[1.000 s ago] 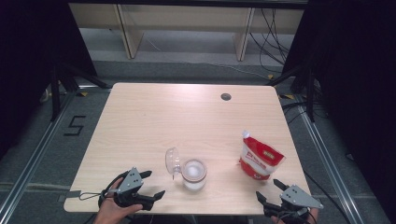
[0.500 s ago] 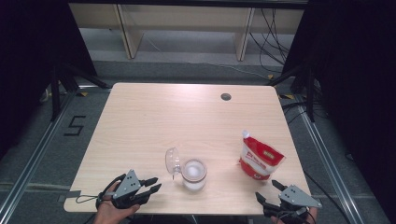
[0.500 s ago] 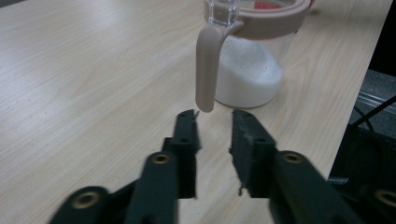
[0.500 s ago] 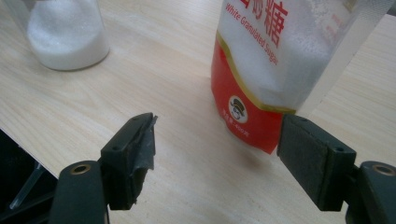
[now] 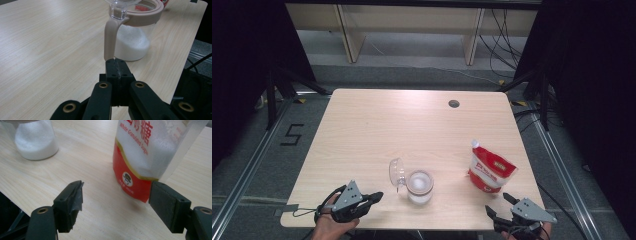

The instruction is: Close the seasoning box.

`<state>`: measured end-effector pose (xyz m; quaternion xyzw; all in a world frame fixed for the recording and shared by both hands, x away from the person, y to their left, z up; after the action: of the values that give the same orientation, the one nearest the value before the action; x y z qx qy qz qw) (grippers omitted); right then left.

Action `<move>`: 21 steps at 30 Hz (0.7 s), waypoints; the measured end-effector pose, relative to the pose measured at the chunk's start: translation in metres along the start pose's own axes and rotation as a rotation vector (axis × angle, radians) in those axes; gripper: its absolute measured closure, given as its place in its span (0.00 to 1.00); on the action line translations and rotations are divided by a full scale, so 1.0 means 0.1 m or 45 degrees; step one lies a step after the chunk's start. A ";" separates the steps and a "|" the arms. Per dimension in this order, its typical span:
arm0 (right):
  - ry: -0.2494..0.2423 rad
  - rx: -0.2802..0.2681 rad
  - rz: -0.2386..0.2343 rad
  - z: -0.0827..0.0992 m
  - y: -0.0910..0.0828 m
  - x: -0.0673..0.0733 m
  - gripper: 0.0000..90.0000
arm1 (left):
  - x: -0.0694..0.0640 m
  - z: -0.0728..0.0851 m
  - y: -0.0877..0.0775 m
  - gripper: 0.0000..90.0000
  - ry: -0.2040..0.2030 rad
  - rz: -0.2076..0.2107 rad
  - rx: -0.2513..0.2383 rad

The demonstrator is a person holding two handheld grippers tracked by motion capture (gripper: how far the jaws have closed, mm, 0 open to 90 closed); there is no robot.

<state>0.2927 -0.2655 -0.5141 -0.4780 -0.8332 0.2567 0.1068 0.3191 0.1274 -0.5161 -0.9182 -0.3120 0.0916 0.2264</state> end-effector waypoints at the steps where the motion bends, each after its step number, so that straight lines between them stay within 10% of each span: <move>1: 0.010 0.007 -0.014 0.00 0.01 0.01 0.31 | 0.00 -0.01 0.00 0.99 0.002 0.006 0.008; 21: 0.026 0.013 -0.027 0.02 0.03 0.03 0.31 | 0.00 -0.40 0.06 0.99 0.068 0.014 -0.023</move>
<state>0.2925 -0.2622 -0.5172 -0.4712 -0.8358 0.2547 0.1205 0.3341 0.1089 -0.4835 -0.9240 -0.3015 0.0653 0.2259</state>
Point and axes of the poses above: each handheld gripper's, and its own axes: y roughly forward along the jaws, z roughly out of its underside, x roughly to its left, the point moved 7 cm from there along y, roughly forward along the jaws
